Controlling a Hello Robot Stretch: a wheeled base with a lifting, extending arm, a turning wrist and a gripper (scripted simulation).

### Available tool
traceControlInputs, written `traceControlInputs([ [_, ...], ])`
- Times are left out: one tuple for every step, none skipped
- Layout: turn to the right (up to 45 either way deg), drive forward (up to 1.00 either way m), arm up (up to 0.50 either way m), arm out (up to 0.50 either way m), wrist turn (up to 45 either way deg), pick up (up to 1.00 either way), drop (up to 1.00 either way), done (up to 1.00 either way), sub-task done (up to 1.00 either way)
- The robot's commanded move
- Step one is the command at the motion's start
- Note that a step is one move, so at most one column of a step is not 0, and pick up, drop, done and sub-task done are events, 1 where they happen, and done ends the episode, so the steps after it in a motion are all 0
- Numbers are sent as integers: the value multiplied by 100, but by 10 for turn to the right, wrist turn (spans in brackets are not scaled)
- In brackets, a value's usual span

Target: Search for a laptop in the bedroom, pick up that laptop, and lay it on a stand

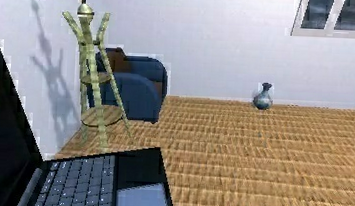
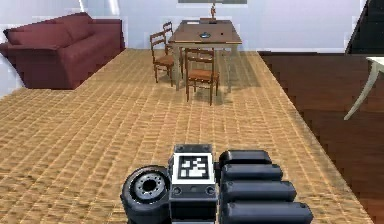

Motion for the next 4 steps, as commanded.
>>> traceControlInputs([
  [60, 0, 0, 0, 0, 0, 0, 0, 0],
  [0, 55, 0, 0, 0, 0, 0, 0, 0],
  [-450, 0, 0, 0, 0, 0, 0, 0, 0],
  [-150, 0, 0, 0, 0, 0, 0, 0, 0],
])
